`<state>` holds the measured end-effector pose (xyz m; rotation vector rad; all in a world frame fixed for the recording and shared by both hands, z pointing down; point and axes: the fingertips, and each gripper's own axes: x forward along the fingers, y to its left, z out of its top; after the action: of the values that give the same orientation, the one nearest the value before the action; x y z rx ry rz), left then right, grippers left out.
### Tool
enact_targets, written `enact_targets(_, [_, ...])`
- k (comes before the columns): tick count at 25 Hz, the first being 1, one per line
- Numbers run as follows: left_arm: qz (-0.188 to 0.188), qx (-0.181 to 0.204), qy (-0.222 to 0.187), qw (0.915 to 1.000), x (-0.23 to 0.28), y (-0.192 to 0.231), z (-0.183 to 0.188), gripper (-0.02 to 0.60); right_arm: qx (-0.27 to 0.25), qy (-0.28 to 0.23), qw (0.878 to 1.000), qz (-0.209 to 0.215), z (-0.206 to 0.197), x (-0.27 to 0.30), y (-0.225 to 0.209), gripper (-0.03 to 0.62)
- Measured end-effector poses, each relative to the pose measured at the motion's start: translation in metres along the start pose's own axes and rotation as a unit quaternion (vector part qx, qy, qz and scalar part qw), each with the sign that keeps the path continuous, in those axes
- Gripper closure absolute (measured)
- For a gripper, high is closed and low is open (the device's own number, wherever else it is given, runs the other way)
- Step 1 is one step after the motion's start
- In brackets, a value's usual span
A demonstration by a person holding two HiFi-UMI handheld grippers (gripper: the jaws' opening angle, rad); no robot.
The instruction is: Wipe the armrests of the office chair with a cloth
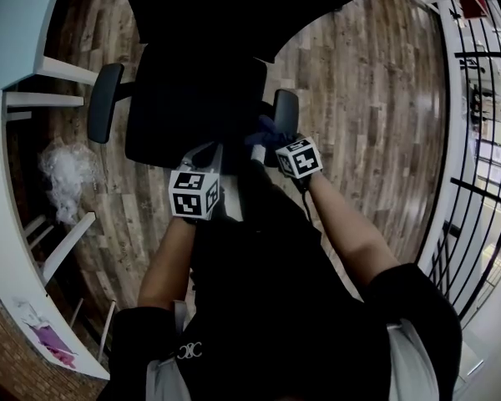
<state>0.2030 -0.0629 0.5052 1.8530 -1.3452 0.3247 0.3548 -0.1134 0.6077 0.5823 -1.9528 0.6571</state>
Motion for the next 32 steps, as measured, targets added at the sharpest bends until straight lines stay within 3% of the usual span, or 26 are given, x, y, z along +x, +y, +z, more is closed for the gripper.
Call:
enact_targets(7, [0.029, -0.005, -0.034, 0.9990, 0.003, -0.011, 0.022, 0.575, 0.001, -0.014, 1.000, 0.001, 0.041, 0.008, -0.045, 0.546])
enact_targets(14, [0.060, -0.016, -0.037, 0.9974, 0.003, -0.016, 0.033, 0.575, 0.008, -0.026, 1.000, 0.004, 0.076, 0.013, -0.086, 0.546])
enact_targets(22, [0.081, -0.024, -0.037, 0.9957, 0.008, -0.022, 0.028, 0.575, 0.001, -0.045, 0.999, -0.003, 0.092, 0.016, -0.113, 0.546])
enact_targets(32, [0.093, -0.022, -0.035, 0.9948, 0.010, -0.035, 0.027, 0.575, 0.070, -0.058, 0.996, -0.019, 0.077, 0.009, -0.153, 0.546])
